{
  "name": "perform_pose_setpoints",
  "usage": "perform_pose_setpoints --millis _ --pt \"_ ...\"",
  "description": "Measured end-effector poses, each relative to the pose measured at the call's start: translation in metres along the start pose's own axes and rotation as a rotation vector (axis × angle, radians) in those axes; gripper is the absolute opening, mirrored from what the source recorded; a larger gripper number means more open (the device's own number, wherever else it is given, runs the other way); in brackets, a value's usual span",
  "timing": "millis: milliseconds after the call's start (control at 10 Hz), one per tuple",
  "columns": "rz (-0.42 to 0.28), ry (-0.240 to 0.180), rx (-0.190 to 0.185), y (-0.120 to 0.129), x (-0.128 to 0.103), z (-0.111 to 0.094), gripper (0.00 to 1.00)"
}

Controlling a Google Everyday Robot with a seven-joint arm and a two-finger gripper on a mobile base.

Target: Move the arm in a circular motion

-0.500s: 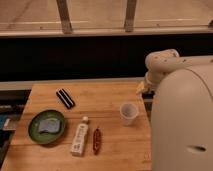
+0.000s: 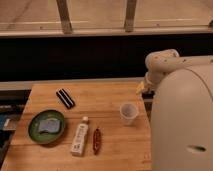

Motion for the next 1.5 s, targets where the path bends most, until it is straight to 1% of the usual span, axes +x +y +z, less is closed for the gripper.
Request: perform_pose_setpoints --millis 1300,1400,1500 --pt "0.0 0.0 0.0 0.0001 0.0 0.0002 0.76" --pt "-0.001 -0.004 0.0 -0.0001 -0.0011 -0.0006 0.76" --pt "-0.014 -0.018 -0.003 0.0003 -0.0064 -0.0053 0.76"
